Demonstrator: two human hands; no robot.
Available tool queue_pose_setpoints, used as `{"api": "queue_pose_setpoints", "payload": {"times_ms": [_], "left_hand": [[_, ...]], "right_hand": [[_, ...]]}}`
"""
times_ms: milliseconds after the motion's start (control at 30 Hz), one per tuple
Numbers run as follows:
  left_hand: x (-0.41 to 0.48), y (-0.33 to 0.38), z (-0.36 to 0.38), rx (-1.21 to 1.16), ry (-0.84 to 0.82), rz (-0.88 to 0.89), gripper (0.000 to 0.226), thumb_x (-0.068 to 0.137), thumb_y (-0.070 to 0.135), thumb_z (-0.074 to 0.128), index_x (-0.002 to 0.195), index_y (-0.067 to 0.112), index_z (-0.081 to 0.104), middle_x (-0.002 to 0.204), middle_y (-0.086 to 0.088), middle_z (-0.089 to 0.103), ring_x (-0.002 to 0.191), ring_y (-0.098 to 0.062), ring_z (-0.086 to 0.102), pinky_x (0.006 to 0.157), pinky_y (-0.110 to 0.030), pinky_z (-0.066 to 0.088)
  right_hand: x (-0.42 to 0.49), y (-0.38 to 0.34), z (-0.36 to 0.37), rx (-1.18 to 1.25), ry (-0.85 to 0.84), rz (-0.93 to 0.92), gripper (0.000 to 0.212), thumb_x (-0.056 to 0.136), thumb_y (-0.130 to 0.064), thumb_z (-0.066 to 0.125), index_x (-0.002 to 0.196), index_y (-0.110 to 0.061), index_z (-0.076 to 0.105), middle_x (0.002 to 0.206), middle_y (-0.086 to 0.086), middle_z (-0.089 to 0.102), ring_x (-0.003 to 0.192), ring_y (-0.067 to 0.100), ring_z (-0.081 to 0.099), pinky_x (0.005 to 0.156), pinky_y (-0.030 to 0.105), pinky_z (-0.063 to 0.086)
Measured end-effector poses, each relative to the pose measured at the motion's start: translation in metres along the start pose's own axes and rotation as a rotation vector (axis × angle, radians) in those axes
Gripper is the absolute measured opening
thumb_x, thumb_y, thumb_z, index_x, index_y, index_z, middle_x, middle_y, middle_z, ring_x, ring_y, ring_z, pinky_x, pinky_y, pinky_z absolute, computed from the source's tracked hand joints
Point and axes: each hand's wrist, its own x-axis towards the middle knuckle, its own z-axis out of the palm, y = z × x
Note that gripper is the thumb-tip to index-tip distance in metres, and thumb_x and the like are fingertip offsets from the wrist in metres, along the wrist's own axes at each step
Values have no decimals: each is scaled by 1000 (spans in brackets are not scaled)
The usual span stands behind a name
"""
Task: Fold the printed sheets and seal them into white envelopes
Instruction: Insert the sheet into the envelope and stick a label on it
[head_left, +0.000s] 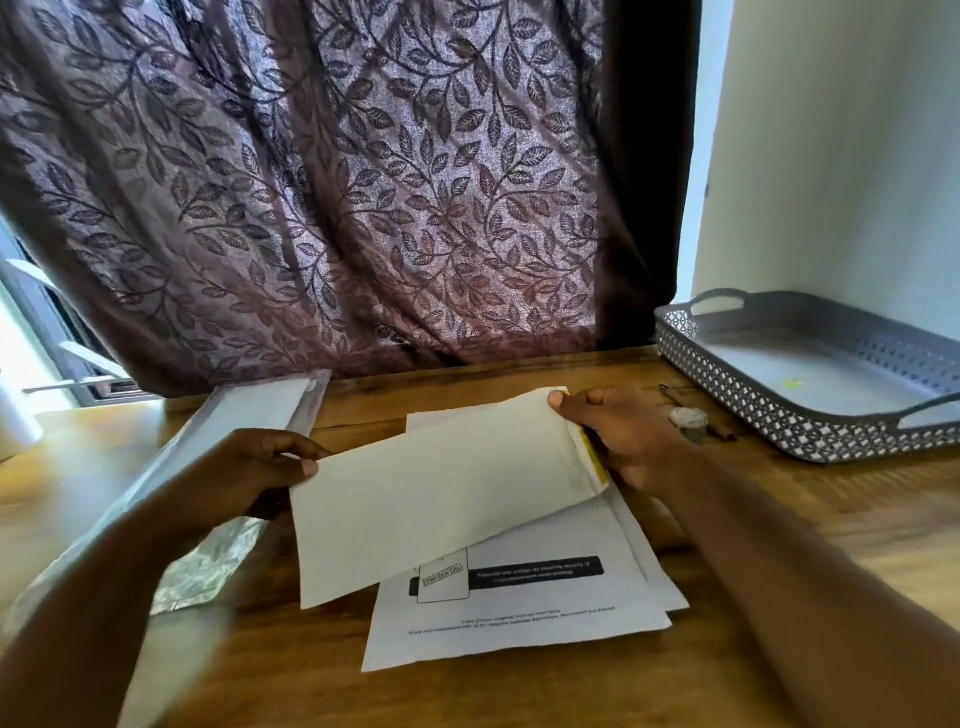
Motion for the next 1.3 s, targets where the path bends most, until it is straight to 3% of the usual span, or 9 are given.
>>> {"api": "queue_pose_setpoints", "payload": {"times_ms": [200, 267, 333, 500, 633, 767, 900, 1100, 1300], "left_hand": [[16, 5, -4, 261, -74, 96, 13, 90, 4, 69, 94, 16, 74, 90, -9, 78, 90, -33, 73, 85, -50, 60], [22, 10, 6, 461, -47, 223, 4, 90, 23, 72, 88, 25, 75, 88, 1, 76, 85, -22, 72, 84, -49, 58], [26, 24, 31, 591, 1, 330, 18, 93, 39, 66, 87, 23, 72, 87, 3, 71, 83, -14, 66, 80, -41, 55], [40, 56, 108, 326, 60, 528, 13, 97, 34, 62, 91, 25, 69, 79, 16, 63, 73, 7, 57, 67, -23, 42], [42, 64, 129, 296, 37, 518, 19, 98, 36, 59, 107, 23, 70, 95, 11, 70, 86, -4, 62, 77, -29, 50], [45, 53, 118, 234, 98, 506, 25, 91, 44, 61, 104, 25, 71, 92, 11, 71, 85, -9, 65, 80, -36, 53], [42, 49, 118, 258, 156, 494, 7, 95, 32, 65, 98, 27, 68, 82, 17, 64, 77, -3, 58, 72, -30, 48], [39, 51, 118, 249, 169, 499, 7, 94, 30, 66, 100, 28, 69, 82, 18, 64, 77, -1, 58, 71, -27, 46], [36, 53, 118, 243, 214, 509, 7, 91, 30, 69, 98, 30, 70, 86, 16, 67, 84, -11, 63, 80, -38, 54]], "right_hand": [[-2, -6, 0, 90, 37, 10, 29, 97, -31, 64, 103, -5, 76, 97, 10, 79, 90, 32, 76, 71, 41, 62], [-3, -6, 1, 76, 49, -3, 29, 97, -31, 64, 103, -6, 77, 96, 10, 79, 88, 32, 76, 71, 42, 63], [-4, -7, 5, 67, 52, -14, 28, 96, -31, 66, 102, -6, 77, 95, 9, 79, 88, 32, 76, 72, 42, 63], [-5, -5, 16, -10, 29, -82, 27, 97, -33, 65, 99, -9, 78, 93, 5, 79, 88, 29, 76, 74, 39, 63], [-7, -6, 19, -111, 14, -112, 26, 99, -34, 61, 94, -14, 77, 90, 3, 79, 85, 26, 74, 74, 38, 63], [-6, -5, 21, -207, -4, -144, 13, 98, -27, 63, 103, -19, 72, 96, 2, 74, 89, 28, 71, 74, 36, 62], [-4, -2, 25, -621, 137, -360, 25, 84, -24, 80, 105, -25, 66, 86, -6, 61, 82, 20, 63, 70, 35, 55], [-14, -5, 34, -833, 258, -494, 24, 81, -26, 80, 89, -27, 58, 73, -11, 55, 67, 6, 49, 57, 29, 38], [-20, -8, 35, -879, 281, -420, 21, 86, -35, 72, 77, -25, 57, 68, -8, 68, 61, 15, 67, 60, 38, 57]]}}
